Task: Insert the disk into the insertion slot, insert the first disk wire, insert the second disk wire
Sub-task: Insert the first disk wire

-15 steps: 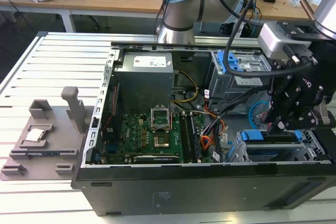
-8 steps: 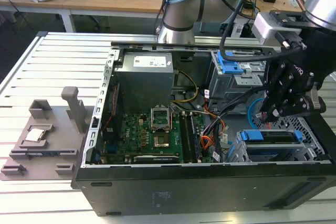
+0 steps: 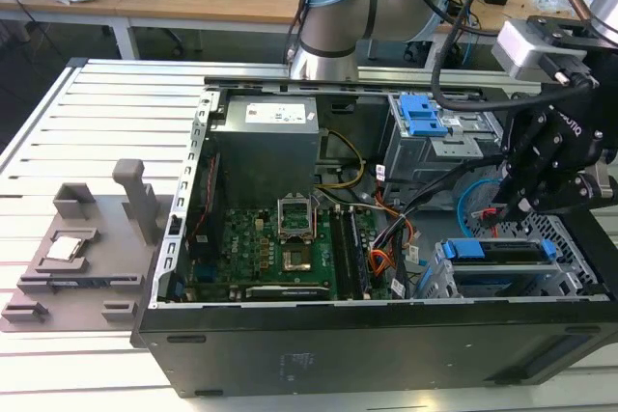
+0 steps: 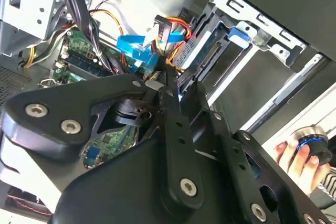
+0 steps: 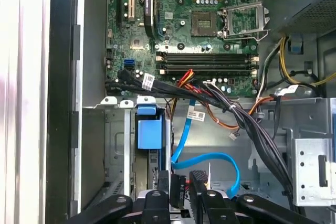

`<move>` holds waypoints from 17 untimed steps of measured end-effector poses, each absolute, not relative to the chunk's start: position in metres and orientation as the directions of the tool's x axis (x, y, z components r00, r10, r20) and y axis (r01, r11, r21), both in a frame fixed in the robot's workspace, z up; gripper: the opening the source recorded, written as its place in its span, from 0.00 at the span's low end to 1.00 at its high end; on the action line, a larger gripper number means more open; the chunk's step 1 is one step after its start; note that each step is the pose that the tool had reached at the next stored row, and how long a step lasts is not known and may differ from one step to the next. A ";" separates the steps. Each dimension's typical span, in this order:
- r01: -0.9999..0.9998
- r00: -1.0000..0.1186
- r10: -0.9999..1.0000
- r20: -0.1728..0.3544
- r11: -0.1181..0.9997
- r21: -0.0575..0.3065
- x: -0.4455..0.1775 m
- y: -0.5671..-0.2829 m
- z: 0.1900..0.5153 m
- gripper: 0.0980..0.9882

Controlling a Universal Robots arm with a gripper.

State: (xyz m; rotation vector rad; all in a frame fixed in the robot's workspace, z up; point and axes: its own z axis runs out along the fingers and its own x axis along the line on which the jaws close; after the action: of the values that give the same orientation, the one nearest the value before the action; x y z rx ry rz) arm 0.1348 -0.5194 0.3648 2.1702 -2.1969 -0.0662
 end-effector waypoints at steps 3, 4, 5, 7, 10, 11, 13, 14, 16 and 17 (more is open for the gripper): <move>-0.997 -0.038 -0.999 0.008 0.039 0.068 0.136 -0.519 0.363 0.22; -0.997 -0.041 -0.999 0.008 0.041 0.068 0.136 -0.519 0.363 0.22; -0.997 -0.041 -0.999 0.008 0.041 0.068 0.136 -0.519 0.363 0.22; -0.997 -0.041 -0.999 0.008 0.041 0.068 0.136 -0.519 0.363 0.21; -0.997 -0.041 -0.999 0.008 0.041 0.068 0.136 -0.519 0.363 0.07; -0.997 -0.041 -0.999 0.008 0.041 0.068 0.136 -0.519 0.363 0.07; -0.997 -0.041 -0.999 0.008 0.041 0.068 0.136 -0.519 0.363 0.07; -0.997 -0.041 -0.999 0.008 0.041 0.068 0.136 -0.520 0.363 0.07; -0.997 -0.041 -0.999 0.008 0.041 0.068 0.136 -0.528 0.363 0.07; -0.997 -0.041 -0.999 0.008 0.041 0.068 0.136 -0.532 0.363 0.07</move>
State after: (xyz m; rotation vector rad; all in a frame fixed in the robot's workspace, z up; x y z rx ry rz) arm 0.1359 -0.5323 0.3630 2.1384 -2.2282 -0.0672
